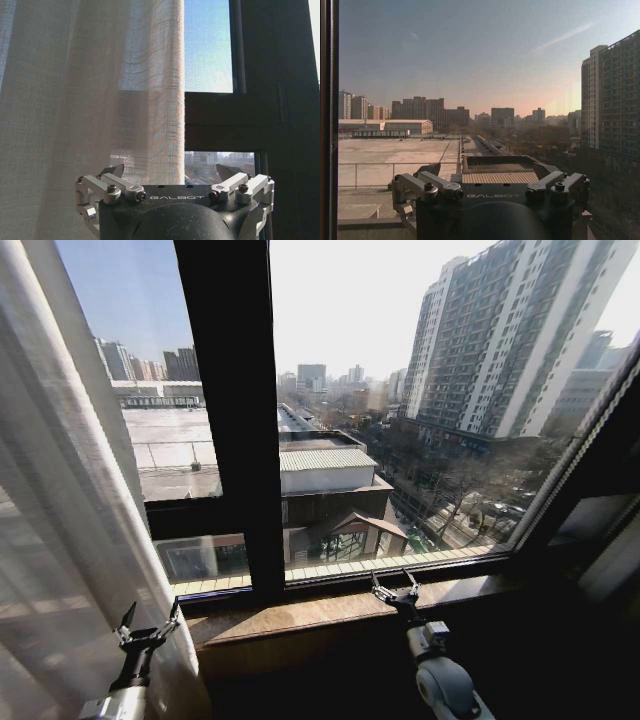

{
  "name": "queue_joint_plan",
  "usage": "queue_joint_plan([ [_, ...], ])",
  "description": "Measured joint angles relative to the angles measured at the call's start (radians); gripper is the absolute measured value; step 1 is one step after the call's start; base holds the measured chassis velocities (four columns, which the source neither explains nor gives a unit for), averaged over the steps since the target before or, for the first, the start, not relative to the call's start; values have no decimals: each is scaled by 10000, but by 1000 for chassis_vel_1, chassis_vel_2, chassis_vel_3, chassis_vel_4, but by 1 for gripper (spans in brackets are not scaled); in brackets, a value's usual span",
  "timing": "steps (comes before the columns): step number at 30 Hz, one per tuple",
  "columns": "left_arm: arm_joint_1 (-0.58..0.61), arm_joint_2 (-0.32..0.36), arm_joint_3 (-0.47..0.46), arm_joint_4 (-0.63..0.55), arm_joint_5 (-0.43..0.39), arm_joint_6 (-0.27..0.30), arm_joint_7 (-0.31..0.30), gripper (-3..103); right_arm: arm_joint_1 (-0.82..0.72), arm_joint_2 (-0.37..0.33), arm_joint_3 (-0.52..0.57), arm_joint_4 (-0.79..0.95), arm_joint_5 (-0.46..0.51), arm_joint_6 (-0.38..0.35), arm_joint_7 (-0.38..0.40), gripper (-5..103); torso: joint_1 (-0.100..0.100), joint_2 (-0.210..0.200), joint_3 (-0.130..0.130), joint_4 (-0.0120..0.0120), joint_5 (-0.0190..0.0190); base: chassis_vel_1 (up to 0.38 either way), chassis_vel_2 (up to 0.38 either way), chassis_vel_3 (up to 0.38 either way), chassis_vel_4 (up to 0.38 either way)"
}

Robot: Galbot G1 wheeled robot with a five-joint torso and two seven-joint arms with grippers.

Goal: Open the curtains by pulling them apart, changing their state from closed to fully open.

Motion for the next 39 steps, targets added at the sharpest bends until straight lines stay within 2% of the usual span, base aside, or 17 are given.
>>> queue_joint_plan([
  [39, 0, 0, 0, 0, 0, 0, 0, 100, 0, 0, 0, 0, 0, 0, 0, 100, 0, 1, 0, 0, 0, 0, 0, 0, 0],
])
